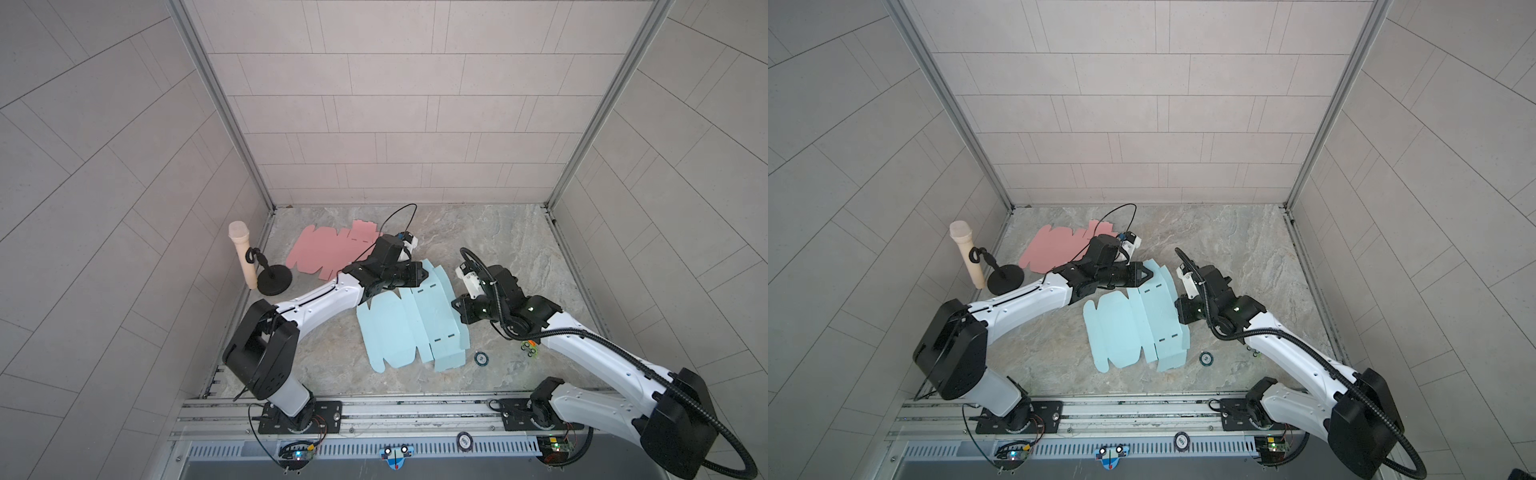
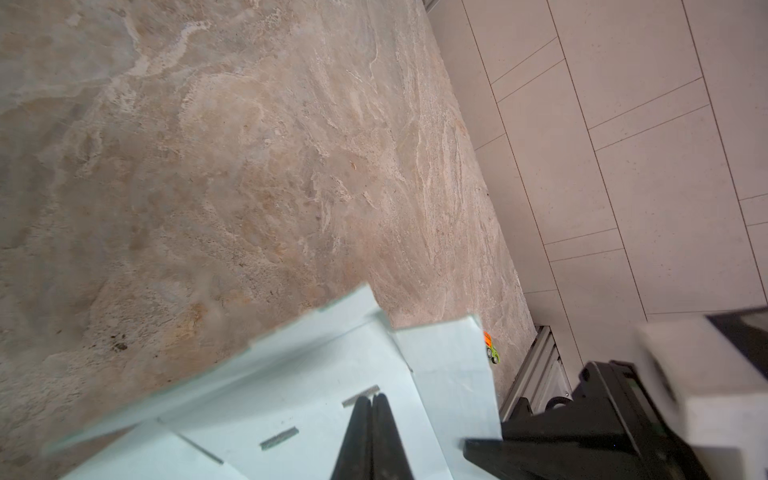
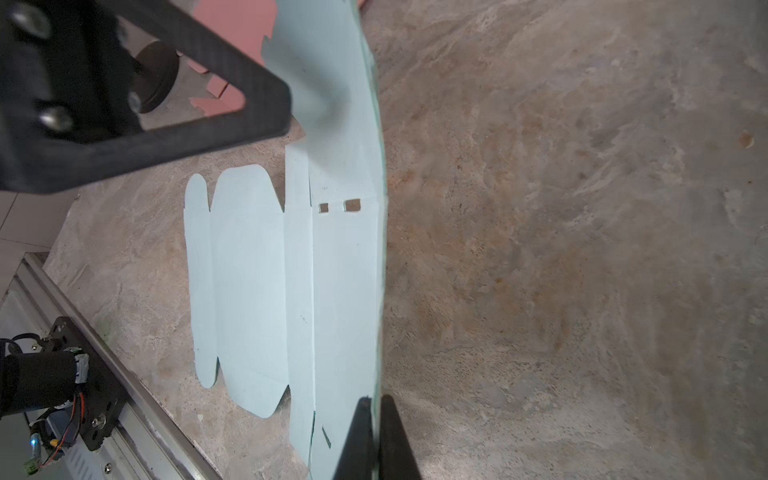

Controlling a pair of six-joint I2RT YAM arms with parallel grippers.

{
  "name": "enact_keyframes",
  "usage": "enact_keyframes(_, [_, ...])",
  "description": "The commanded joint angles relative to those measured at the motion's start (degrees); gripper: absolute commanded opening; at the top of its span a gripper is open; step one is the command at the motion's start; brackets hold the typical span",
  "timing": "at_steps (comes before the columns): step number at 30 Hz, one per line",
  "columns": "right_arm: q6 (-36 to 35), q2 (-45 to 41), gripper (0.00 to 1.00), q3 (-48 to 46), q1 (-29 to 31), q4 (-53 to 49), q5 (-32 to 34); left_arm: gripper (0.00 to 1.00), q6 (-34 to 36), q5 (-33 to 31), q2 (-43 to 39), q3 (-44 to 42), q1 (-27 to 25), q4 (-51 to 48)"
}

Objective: Fold the paper box

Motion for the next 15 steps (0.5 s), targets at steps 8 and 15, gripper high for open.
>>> enact_keyframes(8, [-2.6, -0.2, 0.00, 0.5, 1.8, 1.0, -0.8, 0.03, -3.2, -2.6, 2.0, 4.3, 0.6, 1.6])
enact_keyframes(15, [-2.8, 0.0, 0.00, 1.2, 3.2, 1.3, -0.4, 0.04, -3.1, -1.7, 3.4, 6.1, 0.2, 1.3])
